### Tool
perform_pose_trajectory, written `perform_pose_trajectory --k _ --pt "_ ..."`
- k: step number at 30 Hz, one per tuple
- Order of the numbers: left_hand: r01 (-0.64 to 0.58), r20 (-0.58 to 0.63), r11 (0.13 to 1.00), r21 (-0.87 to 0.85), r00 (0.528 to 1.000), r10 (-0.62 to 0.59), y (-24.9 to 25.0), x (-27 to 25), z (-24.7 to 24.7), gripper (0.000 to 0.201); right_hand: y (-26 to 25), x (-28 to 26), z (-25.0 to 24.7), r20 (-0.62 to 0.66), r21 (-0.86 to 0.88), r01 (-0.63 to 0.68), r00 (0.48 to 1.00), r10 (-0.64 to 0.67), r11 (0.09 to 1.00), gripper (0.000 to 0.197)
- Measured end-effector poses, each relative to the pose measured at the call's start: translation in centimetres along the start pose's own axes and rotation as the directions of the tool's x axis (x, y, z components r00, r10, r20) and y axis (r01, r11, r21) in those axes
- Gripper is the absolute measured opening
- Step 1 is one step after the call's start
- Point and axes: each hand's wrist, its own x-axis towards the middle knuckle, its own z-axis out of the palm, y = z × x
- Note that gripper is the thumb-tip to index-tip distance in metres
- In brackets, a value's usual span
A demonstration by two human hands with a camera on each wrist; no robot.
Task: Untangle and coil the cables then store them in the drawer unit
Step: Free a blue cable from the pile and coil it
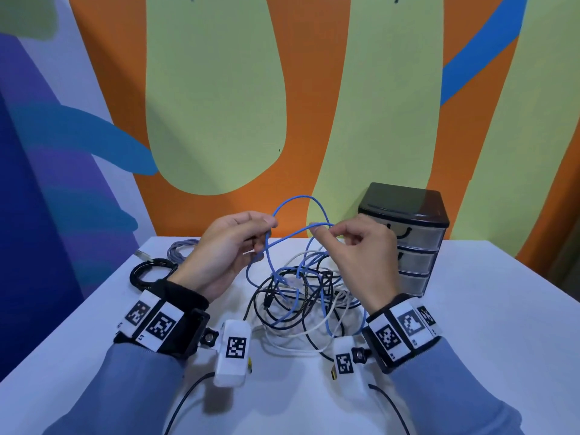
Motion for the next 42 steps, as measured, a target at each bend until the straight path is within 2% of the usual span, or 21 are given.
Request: perform_pose_trajectory --k 3,5,8,9,11,14,17,19,23,26,28,31,35,36,38,40,42 --pt "0.004 0.003 0.999 -0.049 1.0 -0.004 -0.2 0.0 0.5 0.003 -1.0 -0.5 0.2 0.149 0.098 -0.009 0.989 -0.006 0.995 0.016" --pt "-0.002 0.014 0.998 -0.063 1.0 0.003 -0.4 -0.1 0.9 0.005 -1.7 -0.8 0.3 0.318 0.192 -0.075 0.948 0.01 0.979 0.008" --pt "-0.027 0.024 0.999 -0.037 0.999 0.028 -0.5 -0.4 1.4 0.006 -2.1 -1.3 0.8 0.558 0.296 -0.219 0.83 0.018 0.93 0.04" --pt "-0.029 0.027 0.999 -0.031 0.999 0.03 -0.5 -0.4 1.5 0.006 -2.0 -1.5 1.0 0.585 0.294 -0.219 0.811 0.006 0.931 0.047" --pt "-0.022 0.031 0.999 -0.029 0.999 0.022 -0.6 -0.5 1.8 0.006 -1.8 -1.6 1.1 0.605 0.269 -0.19 0.796 -0.012 0.944 0.048" --pt "0.022 0.049 0.997 -0.068 0.999 -0.019 -0.6 -0.4 2.0 0.013 -1.6 -1.5 1.0 0.587 0.22 -0.134 0.809 -0.021 0.966 0.036" --pt "0.011 0.093 0.99 -0.141 0.996 0.002 -0.3 -0.2 1.5 0.044 -1.6 -1.3 0.7 0.539 0.21 -0.109 0.842 -0.022 0.972 0.019" --pt "-0.057 0.074 0.988 -0.142 0.995 0.068 0.0 -0.1 0.8 0.056 -1.7 -1.0 0.4 0.505 0.237 -0.133 0.863 -0.005 0.962 0.016" --pt "-0.174 -0.121 0.979 -0.103 0.979 0.161 0.0 0.5 -0.8 0.023 -2.1 -0.4 -0.6 0.429 0.286 -0.149 0.903 0.012 0.947 0.029" --pt "-0.195 -0.297 0.974 -0.114 0.942 0.154 -0.3 0.9 -1.8 0.02 -2.0 0.2 -1.2 0.349 0.383 -0.151 0.937 0.008 0.911 0.032" --pt "-0.196 -0.392 0.977 -0.082 0.908 0.15 -0.5 1.1 -2.4 0.022 -1.8 0.7 -1.4 0.273 0.52 -0.139 0.962 -0.01 0.843 0.032" --pt "-0.154 -0.508 0.988 -0.026 0.853 0.119 -0.9 1.4 -3.2 0.022 -1.8 1.5 -1.9 0.157 0.725 -0.149 0.986 0.05 0.673 0.026" --pt "-0.107 -0.589 0.994 -0.008 0.804 0.082 -1.2 1.8 -4.2 0.024 -1.9 2.2 -3.1 0.113 0.874 -0.171 0.982 0.152 0.455 0.02" --pt "-0.076 -0.585 0.996 0.046 0.806 0.089 -1.4 1.9 -4.5 0.024 -1.9 2.4 -3.3 0.121 0.892 -0.182 0.978 0.17 0.414 0.019" --pt "0.015 -0.528 0.97 0.244 0.84 0.121 -1.9 2.1 -4.8 0.023 -1.7 2.5 -3.4 0.147 0.9 -0.212 0.971 0.191 0.382 0.018" --pt "0.078 -0.44 0.884 0.46 0.885 0.151 -2.2 1.9 -4.5 0.026 -1.8 2.4 -3.3 0.179 0.887 -0.241 0.966 0.187 0.395 0.017" --pt "0.086 -0.375 0.814 0.574 0.912 0.168 -2.2 1.6 -3.8 0.027 -2.0 2.2 -3.0 0.218 0.878 -0.271 0.96 0.174 0.394 0.017"
